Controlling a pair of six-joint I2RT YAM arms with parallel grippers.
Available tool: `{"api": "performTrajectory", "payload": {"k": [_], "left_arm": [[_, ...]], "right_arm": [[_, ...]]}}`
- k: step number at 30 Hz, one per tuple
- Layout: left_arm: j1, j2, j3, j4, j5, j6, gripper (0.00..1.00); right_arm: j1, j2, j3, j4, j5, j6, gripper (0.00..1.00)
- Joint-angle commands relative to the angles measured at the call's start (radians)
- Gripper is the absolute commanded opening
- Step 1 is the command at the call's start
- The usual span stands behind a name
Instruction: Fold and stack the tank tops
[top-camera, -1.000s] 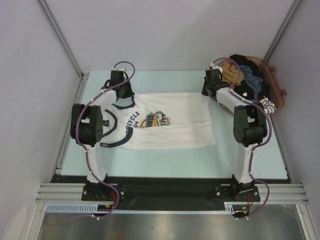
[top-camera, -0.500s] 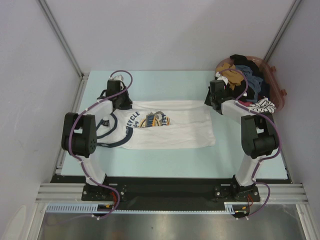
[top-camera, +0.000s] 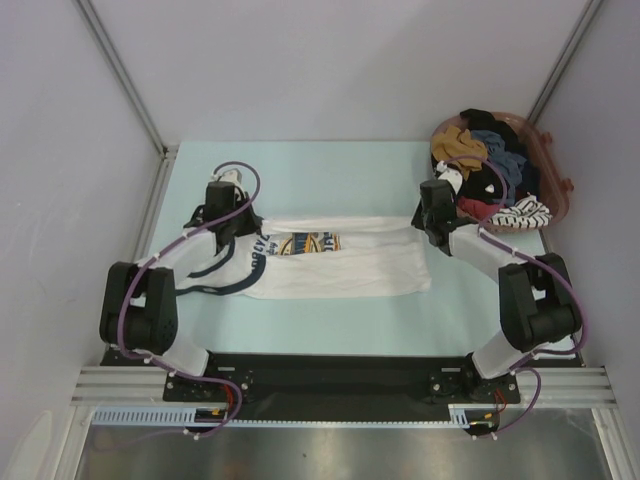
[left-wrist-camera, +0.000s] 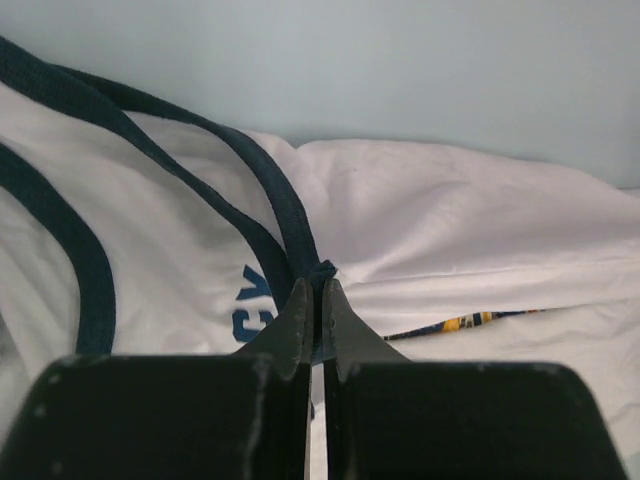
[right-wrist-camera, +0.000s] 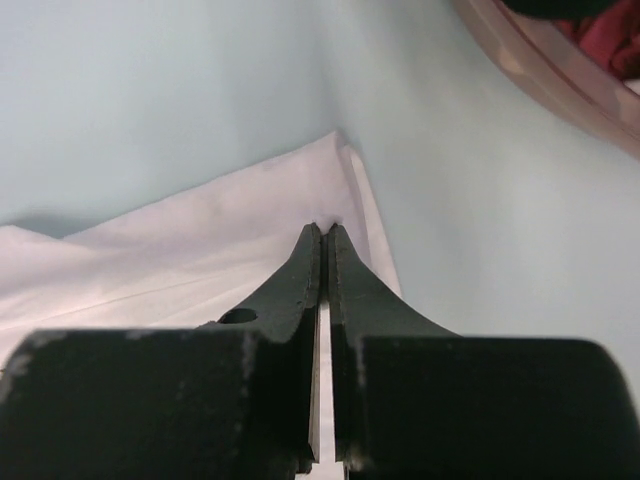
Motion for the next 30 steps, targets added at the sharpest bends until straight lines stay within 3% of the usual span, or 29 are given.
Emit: {"api": "performTrajectory", "payload": {"k": [1,19,30], "left_arm": [[-0.021,-0.097,-0.064,0.028,-0.027,-0.016,0.00],[-0.066,-0.389,-0.323,-0.006,-0.121,-0.039,0.00],[-0.086,-0.427,-0.392,-0.026,-0.116,-0.054,0.03]], "right_arm": [[0.023,-0.095,-0.044,-0.005,0.084,0.022,0.00],[0.061,-0.341,-0.253,-0.068,0.112,0.045,0.00],[0.073,-0.382,-0.308,-0.105,0.109,0.063,0.00]]}}
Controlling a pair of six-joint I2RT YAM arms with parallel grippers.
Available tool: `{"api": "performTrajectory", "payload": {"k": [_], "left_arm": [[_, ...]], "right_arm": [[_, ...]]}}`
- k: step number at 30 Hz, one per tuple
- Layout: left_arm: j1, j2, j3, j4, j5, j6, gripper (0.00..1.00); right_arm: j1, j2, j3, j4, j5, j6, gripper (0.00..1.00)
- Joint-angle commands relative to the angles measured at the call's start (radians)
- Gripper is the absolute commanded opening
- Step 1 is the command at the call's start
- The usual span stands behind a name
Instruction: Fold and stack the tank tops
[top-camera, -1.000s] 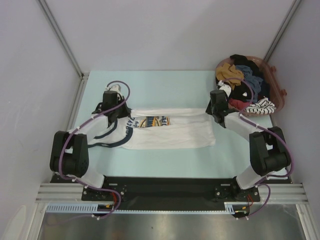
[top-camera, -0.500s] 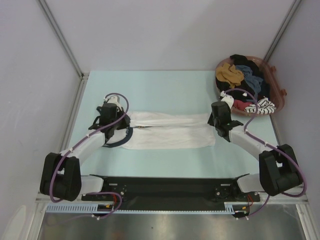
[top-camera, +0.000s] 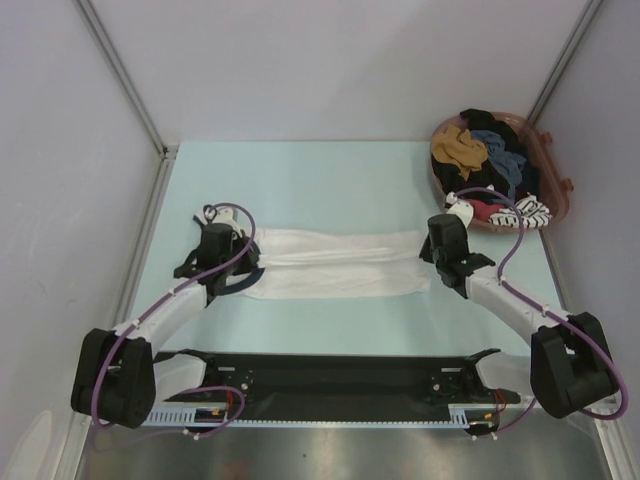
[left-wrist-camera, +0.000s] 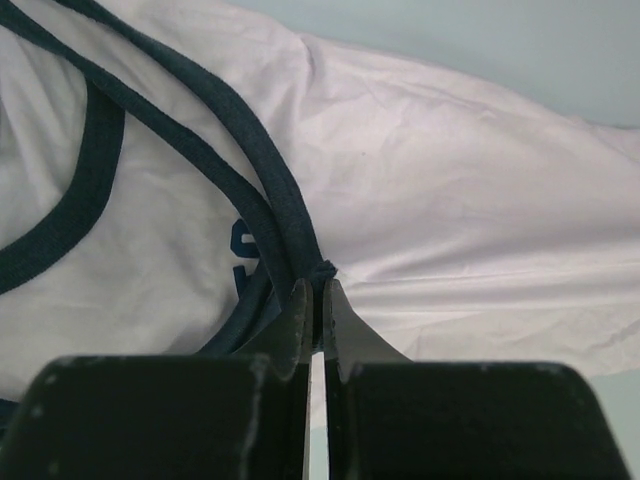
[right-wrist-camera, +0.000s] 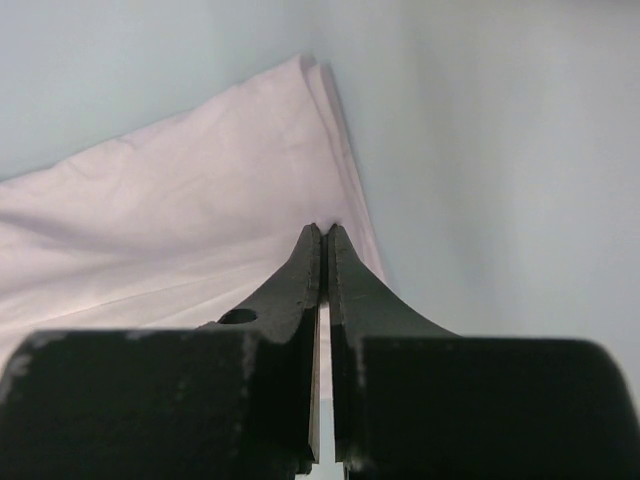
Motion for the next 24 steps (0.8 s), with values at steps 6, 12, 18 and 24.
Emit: {"api": "performTrajectory", "payload": {"k": [6,12,18,24], "left_arm": [[-0.023,-0.029,-0.081,-0.025,-0.076,-0.066,0.08],[-0.031,-0.105,-0.119,-0.096,-0.127,-0.165,0.48],[-0.036,-0.315,-0.201,-0.083,-0.168,-0.215,0.65],[-0.037,-0.245,-0.140,-0.062,-0.122,-0.191,0.65]], "right_arm": [[0.015,-0.003,-0.073,-0.030,0.055,0.075,0.07],[0.016,0.006,-0.102,-0.036,0.038,0.121,0.44],[0.018,-0.092,-0.145,-0.010,0.049,0.124,0.46],[0.018,-0.081,-0.127,0.027,-0.012,0.083,0.43]]}}
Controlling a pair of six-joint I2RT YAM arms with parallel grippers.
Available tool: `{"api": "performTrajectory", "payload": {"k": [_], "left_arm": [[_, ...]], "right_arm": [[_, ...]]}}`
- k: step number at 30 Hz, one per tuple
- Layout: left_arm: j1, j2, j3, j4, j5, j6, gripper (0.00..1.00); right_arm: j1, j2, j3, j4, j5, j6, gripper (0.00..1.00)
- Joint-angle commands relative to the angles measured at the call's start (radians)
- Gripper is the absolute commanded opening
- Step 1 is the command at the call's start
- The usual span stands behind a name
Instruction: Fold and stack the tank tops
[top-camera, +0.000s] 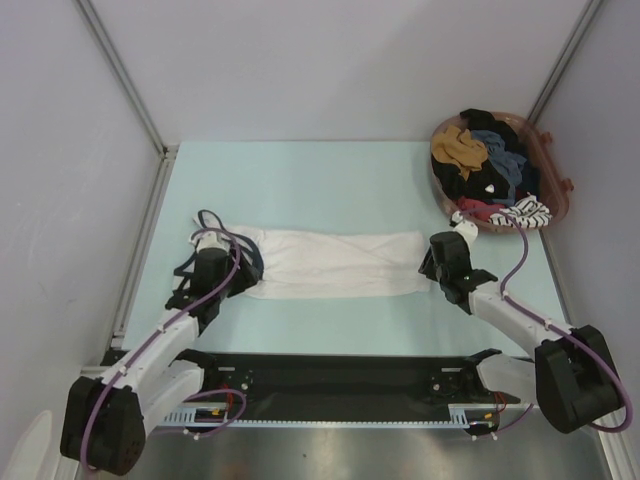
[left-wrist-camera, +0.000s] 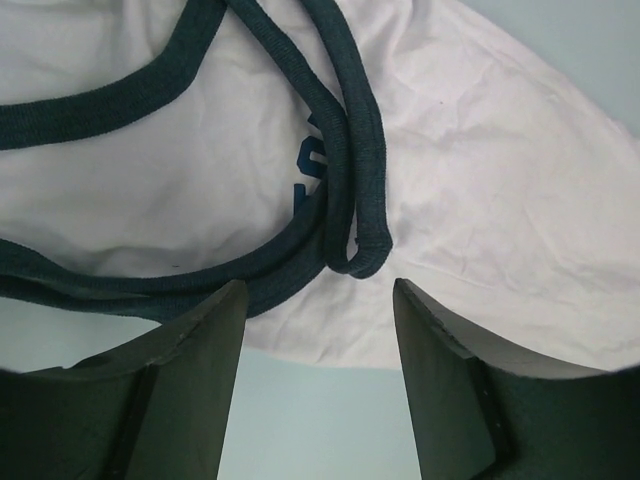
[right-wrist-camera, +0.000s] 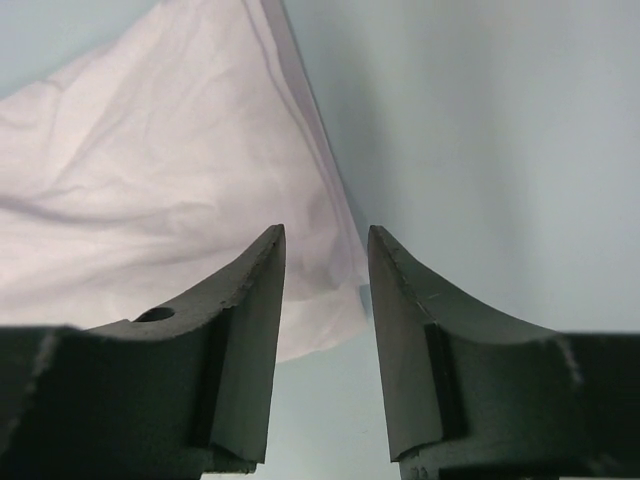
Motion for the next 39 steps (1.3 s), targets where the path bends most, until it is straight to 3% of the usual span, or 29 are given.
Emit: {"api": "performTrajectory", "payload": {"k": [1,5,6,14,18,25,30,33,34,36,39], "left_arm": [[-0.008,0.052,0.053,0.049,0.029,-0.003,0.65],[-0.034,0.149,0.109,0.131,0.105,0.009,0.62],[-0.043,0.195,0.122,0.132,0.109,0.012,0.60],[-0.128,0.296,0.161,0.137,0.062,0.017,0.47],[-0.128,0.286,0.101,0.155,0.045,-0.020,0.40],[-0.128,0.335,0.029,0.195,0.094,-0.115,0.13],[-0.128,0.241,-0.009,0.180,0.022,-0.146,0.14],[-0.128,0.191,0.021,0.103,-0.010,-0.121,0.27],[-0.128,0.177,0.030,0.091,-0.015,-0.109,0.42],[-0.128,0.123,0.040,0.054,-0.024,-0.098,0.53],[-0.129,0.021,0.014,0.025,-0.027,-0.106,0.54]], "right_arm": [[0.003,0.020,0.026,0.053,-0.024,-0.024,0.42],[0.003,0.092,0.060,0.064,-0.078,-0.041,0.34],[0.004,0.112,0.083,0.057,-0.090,-0.041,0.27],[0.004,0.132,0.072,-0.010,-0.087,0.036,0.00],[-0.004,0.060,0.007,-0.024,-0.073,0.101,0.00],[-0.042,0.087,0.014,-0.044,-0.129,0.120,0.00],[-0.053,0.071,0.034,-0.055,-0.119,0.104,0.00],[-0.053,0.054,0.069,-0.059,-0.109,0.065,0.07],[-0.053,0.055,0.081,-0.055,-0.106,0.032,0.11],[-0.050,0.083,0.115,-0.062,-0.099,0.019,0.18],[-0.040,0.161,0.193,-0.065,-0.113,-0.002,0.18]]}}
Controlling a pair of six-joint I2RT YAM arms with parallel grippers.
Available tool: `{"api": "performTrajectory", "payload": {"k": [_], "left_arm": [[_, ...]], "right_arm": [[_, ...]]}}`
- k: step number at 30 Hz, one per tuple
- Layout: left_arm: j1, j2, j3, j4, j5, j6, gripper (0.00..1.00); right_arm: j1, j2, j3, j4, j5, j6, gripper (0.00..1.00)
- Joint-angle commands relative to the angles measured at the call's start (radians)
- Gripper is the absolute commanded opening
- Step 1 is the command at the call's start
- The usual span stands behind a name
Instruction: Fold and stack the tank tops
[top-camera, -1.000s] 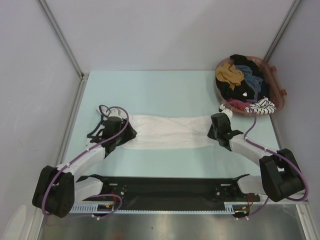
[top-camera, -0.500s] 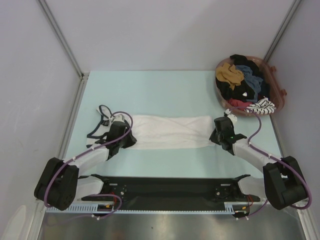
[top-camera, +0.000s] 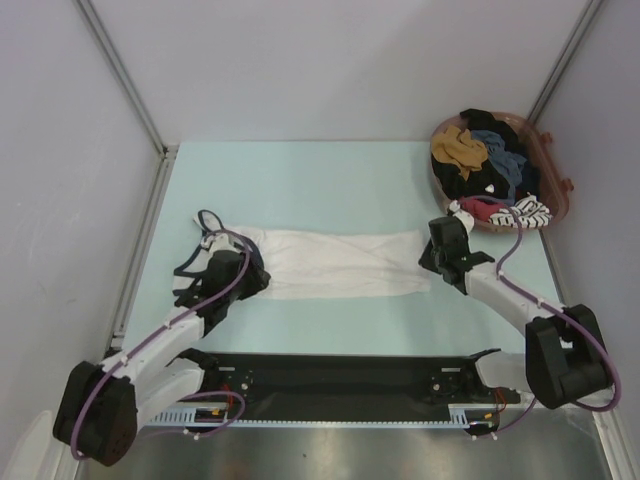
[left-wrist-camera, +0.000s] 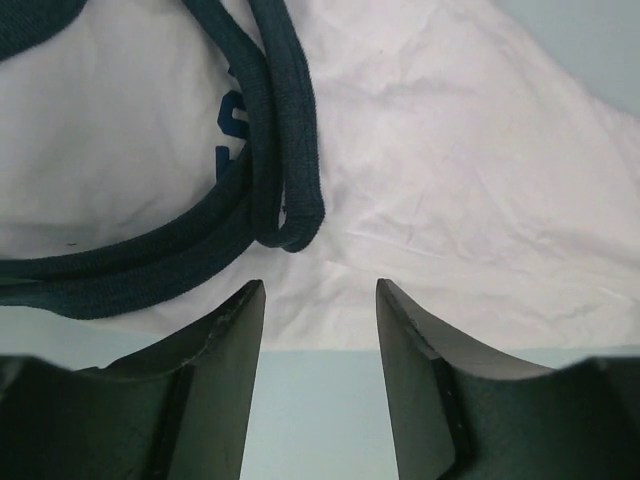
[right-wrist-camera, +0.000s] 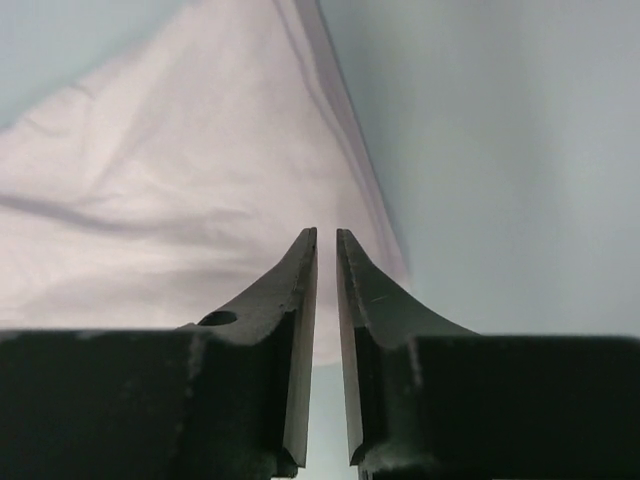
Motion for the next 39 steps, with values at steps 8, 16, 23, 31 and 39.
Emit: {"api": "performTrajectory", "payload": {"k": [8,16,23,31,39], "left_arm": [[0.002,-0.190,-0.071,-0.112,-0.015,-0.084,0.80],[0.184,-0.240,-0.153,-0.055,0.101,-0.092,0.80],[0.293,-0.362,-0.159,-0.128,0.108,-0.072,0.80],[0.385,-0.339,-0.167,-0.095,0.172,-0.049,0.80],[0.445,-0.236,-0.180,-0.012,0.207,-0.066,0.80]], "right_arm": [[-0.002,0.215,0.233,0.001,0.048,-0.072,0.43],[-0.072,0.312,0.238,0.042,-0.081,-0.080,0.46],[-0.095,0.327,0.172,0.045,-0.110,-0.013,0.45],[-0.117,0.384,0.122,0.102,-0.184,0.031,0.20],[-0.175,0.275,0.088,0.099,-0.164,0.051,0.00]]}}
